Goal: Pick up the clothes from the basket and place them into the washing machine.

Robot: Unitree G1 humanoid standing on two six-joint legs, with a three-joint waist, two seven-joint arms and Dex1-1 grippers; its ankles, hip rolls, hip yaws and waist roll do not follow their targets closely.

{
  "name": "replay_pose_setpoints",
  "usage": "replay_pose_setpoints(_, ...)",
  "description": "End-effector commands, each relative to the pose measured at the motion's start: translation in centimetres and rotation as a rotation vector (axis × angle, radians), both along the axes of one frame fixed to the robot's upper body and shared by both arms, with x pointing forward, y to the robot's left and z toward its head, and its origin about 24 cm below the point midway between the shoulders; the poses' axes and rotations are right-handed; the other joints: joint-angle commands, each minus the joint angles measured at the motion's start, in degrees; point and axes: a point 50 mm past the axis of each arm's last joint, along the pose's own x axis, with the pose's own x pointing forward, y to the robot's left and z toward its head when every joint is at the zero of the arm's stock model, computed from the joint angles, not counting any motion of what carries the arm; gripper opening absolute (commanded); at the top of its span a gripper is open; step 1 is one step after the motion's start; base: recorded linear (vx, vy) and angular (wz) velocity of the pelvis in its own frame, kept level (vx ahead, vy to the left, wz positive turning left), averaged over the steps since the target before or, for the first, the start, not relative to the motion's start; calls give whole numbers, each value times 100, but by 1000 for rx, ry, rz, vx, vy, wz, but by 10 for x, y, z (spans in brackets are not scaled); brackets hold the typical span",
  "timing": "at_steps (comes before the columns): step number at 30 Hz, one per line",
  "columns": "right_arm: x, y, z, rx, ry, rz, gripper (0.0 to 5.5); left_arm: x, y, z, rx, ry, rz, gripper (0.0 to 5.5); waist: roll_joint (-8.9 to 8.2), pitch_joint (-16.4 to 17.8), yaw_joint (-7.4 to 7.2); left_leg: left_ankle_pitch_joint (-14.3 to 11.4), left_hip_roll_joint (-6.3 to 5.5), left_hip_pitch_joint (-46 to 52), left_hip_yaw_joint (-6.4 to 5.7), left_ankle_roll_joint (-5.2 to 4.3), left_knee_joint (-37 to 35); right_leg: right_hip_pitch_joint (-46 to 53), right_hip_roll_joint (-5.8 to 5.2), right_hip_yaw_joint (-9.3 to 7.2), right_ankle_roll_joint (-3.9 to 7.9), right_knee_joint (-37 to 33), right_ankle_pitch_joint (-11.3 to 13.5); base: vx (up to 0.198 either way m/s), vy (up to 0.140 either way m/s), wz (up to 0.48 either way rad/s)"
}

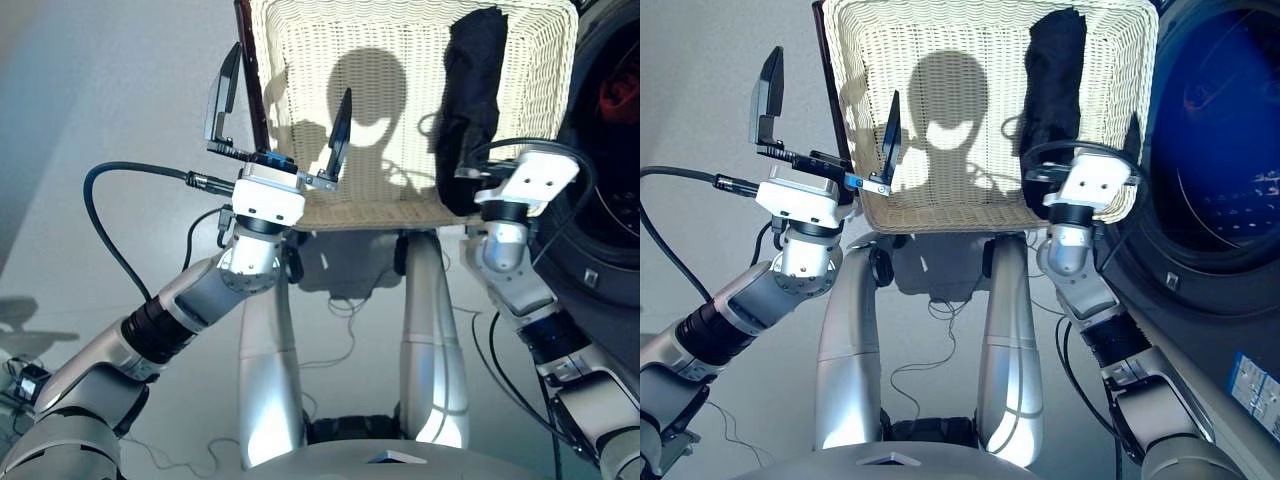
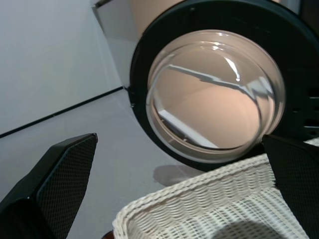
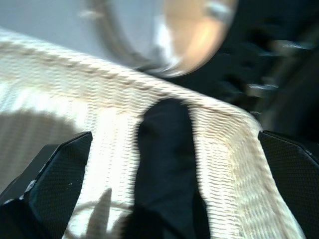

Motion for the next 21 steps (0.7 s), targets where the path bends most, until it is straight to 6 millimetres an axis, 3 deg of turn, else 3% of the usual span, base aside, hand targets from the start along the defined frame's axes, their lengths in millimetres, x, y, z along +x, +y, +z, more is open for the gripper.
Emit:
replay_pose_setpoints(1, 11, 2, 19, -96, -50, 16, 550, -18, -9, 18, -37, -94, -140, 550, 97, -81, 88, -392, -16, 290, 55, -33, 39, 5, 135, -78, -122, -481, 390, 0, 0, 0)
replay_pose_setpoints(8, 42, -11, 4, -189, 84, -112, 550, -15, -14, 17, -62, -56, -173, 550, 190, -81, 199, -368, -42, 241, 5, -56, 55, -25, 114, -141, -155, -432, 377, 0, 0, 0)
replay_pose_setpoints(13, 60, -27, -4, -139, 181, -226, 550, -13, -18, 17, -92, -31, -200, 550, 303, -81, 307, -343, -47, 221, -45, -74, 52, -43, 105, -159, -177, -400, 358, 0, 0, 0)
replay_pose_setpoints(21, 76, -53, -7, -129, 296, -360, 550, -13, -24, 18, -88, -11, -248, 550, 462, -81, 419, -344, -69, 220, -26, -88, 20, -81, 79, -184, -186, -361, 336, 0, 0, 0)
